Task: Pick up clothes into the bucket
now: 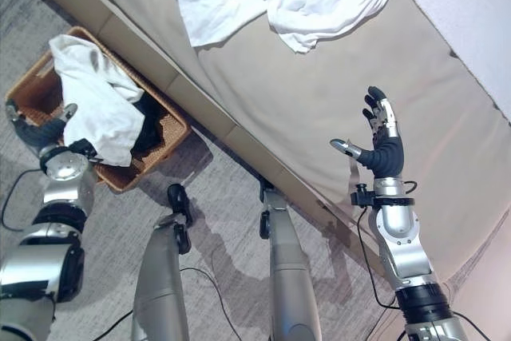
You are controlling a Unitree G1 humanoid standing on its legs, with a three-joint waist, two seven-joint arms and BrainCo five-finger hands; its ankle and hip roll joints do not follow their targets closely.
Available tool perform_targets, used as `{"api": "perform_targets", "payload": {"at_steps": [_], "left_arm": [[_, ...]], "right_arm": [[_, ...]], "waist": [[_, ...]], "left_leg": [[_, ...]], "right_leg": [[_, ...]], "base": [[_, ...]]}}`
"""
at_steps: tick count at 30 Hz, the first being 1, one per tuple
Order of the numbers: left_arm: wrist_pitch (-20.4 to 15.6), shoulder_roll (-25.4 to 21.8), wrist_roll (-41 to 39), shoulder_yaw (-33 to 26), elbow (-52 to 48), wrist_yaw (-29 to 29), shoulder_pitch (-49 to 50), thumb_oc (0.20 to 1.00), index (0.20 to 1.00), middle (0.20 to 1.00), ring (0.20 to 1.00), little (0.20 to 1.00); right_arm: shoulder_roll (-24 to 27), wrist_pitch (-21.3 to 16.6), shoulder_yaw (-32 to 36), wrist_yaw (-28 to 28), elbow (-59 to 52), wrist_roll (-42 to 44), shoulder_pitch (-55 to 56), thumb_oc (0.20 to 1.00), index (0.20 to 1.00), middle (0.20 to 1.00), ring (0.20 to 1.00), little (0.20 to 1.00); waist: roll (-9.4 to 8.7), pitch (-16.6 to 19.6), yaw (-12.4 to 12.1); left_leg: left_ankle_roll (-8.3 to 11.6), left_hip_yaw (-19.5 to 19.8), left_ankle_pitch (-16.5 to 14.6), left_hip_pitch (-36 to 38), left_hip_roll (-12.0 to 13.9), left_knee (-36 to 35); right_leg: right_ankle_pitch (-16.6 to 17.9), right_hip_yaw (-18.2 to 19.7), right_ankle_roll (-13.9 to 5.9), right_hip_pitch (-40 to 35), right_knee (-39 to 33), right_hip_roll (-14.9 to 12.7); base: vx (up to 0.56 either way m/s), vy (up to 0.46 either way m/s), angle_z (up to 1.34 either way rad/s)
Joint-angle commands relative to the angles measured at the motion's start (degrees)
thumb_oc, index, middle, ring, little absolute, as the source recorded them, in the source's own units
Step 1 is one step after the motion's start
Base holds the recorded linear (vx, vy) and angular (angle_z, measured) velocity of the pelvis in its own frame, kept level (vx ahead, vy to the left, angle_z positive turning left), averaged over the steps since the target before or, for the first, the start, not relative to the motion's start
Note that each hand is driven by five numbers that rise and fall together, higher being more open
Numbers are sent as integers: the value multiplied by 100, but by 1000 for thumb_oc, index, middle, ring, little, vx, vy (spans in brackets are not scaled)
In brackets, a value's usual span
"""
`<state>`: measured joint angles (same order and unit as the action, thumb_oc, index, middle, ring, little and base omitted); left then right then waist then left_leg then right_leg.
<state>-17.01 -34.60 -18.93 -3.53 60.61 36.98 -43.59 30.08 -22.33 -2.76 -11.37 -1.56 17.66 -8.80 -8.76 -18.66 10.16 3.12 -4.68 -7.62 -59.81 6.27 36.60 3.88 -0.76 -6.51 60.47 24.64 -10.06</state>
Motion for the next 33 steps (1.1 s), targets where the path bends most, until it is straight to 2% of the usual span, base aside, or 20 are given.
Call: {"api": "perform_targets", "payload": {"at_steps": [1,5,8,10,11,12,13,14,15,16,17,19,22,25,27,28,33], "left_arm": [[11,84,-61,-249,385,-138,313,1000,1000,1000,1000,1000],[-54,288,-180,-418,362,-166,627,1000,1000,1000,1000,1000],[-342,606,-482,-623,144,-104,952,1000,1000,1000,1000,1000],[-685,886,-526,-631,-605,-6,1353,1000,1000,1000,1000,1000],[-1064,1136,-513,-497,-1674,-86,1887,1000,1000,1000,1000,1000],[-1049,1152,-497,-497,-1711,-69,1919,1000,1000,1000,1000,1000],[-1303,1332,-483,-335,-2642,-323,2428,1000,1000,1000,1000,1000],[-1366,1382,-487,-220,-3098,-531,2705,1000,1000,1000,1000,1000],[-1444,1367,-460,-164,-3483,-716,2914,1000,1000,1000,1000,1000],[-1436,1368,-459,-167,-3492,-716,2932,1000,1000,1000,1000,1000],[-1550,1341,-543,-70,-3964,-1155,3242,1000,1000,1000,1000,1000],[-1577,1299,-534,1,-4218,-1373,3390,1000,1000,1000,1000,1000],[-1619,1245,-581,132,-4759,-1903,3671,1000,1000,1000,1000,1000],[-1609,1202,-629,245,-4935,-2138,3672,1000,1000,1000,1000,1000],[-1569,1205,-675,411,-5015,-2372,3634,1000,1000,1000,1000,1000],[-1569,1204,-678,410,-5015,-2376,3634,1000,1000,1000,1000,1000],[-1494,1155,-592,671,-5222,-2646,3590,1000,1000,1000,1000,1000]], "right_arm": [[254,-345,166,16,-265,223,259,1000,1000,1000,1000,1000],[256,-323,182,1,-298,203,285,1000,1000,1000,1000,1000],[226,-327,229,-48,-301,190,323,1000,1000,1000,1000,1000],[181,-349,298,-122,-293,190,377,1000,1000,1000,1000,1000],[92,-381,403,-179,-247,232,426,1000,1000,1000,1000,1000],[96,-382,402,-177,-250,234,443,1000,1000,1000,1000,1000],[-15,-414,505,-198,-143,309,472,1000,1000,1000,1000,1000],[-73,-435,544,-185,-40,371,507,1000,1000,1000,1000,1000],[-140,-451,575,-162,55,461,513,1000,1000,1000,1000,1000],[-140,-452,568,-158,61,463,519,1000,1000,1000,1000,1000],[-249,-488,595,-71,267,651,520,1000,1000,1000,1000,1000],[-302,-514,590,14,351,761,537,1000,1000,1000,1000,1000],[-416,-515,487,269,480,914,508,1000,1000,1000,1000,1000],[-490,-451,348,393,567,1046,440,1000,1000,1000,1000,1000],[-574,-314,132,605,717,1230,417,1000,1000,1000,1000,1000],[-574,-314,131,605,718,1231,416,1000,1000,1000,1000,1000],[-562,-171,26,417,973,565,290,1000,1000,1000,1000,1000]], "waist": [[264,390,34],[272,401,4],[283,414,-36],[297,411,-93],[291,357,-163],[294,359,-168],[307,334,-259],[327,351,-339],[309,308,-358],[326,335,-377],[295,316,-410],[287,331,-428],[289,365,-466],[300,374,-483],[311,420,-478],[309,405,-479],[383,653,-420]], "left_leg": [[-93,246,359,-84,17,-715],[-99,247,357,-30,5,-738],[-100,235,360,36,-17,-787],[-106,249,401,117,-56,-868],[-150,218,612,137,-119,-932],[-148,217,600,151,-114,-925],[-155,215,639,296,-166,-993],[-125,238,454,507,-164,-1016],[-165,210,638,538,-207,-1047],[-129,246,454,624,-182,-1033],[-170,183,647,879,-248,-1151],[-172,188,648,1112,-268,-1243],[-156,175,656,1985,-327,-1583],[-141,169,692,2465,-363,-1803],[-107,113,739,3096,-393,-2107],[-107,113,742,3118,-393,-2118],[-84,8,915,3993,-432,-2733]], "right_leg": [[394,-126,-354,9,-204,-155],[384,-128,-347,-20,-199,-146],[366,-147,-345,-71,-197,-159],[363,-170,-340,-123,-200,-184],[512,-225,-287,-144,-238,-244],[503,-224,-286,-157,-233,-240],[488,-256,-278,-268,-206,-241],[297,-250,-330,-420,-119,-200],[451,-284,-275,-476,-170,-233],[283,-263,-325,-535,-113,-200],[439,-319,-271,-769,-206,-234],[428,-330,-266,-977,-259,-234],[397,-371,-272,-1774,-476,-275],[390,-372,-275,-2264,-662,-297],[385,-409,-277,-2918,-969,-320],[387,-410,-277,-2939,-977,-319],[452,-356,-310,-3766,-1508,-274]], "base": [[0,0,0],[0,0,0],[0,0,0],[-35,-8,2],[-70,-12,11],[-78,-4,13],[83,6,21],[10,11,13],[92,5,13],[-55,13,9],[15,8,13],[2,9,8],[90,2,1],[63,6,-2],[100,3,-5],[78,-7,-10],[67,5,-7]]}}
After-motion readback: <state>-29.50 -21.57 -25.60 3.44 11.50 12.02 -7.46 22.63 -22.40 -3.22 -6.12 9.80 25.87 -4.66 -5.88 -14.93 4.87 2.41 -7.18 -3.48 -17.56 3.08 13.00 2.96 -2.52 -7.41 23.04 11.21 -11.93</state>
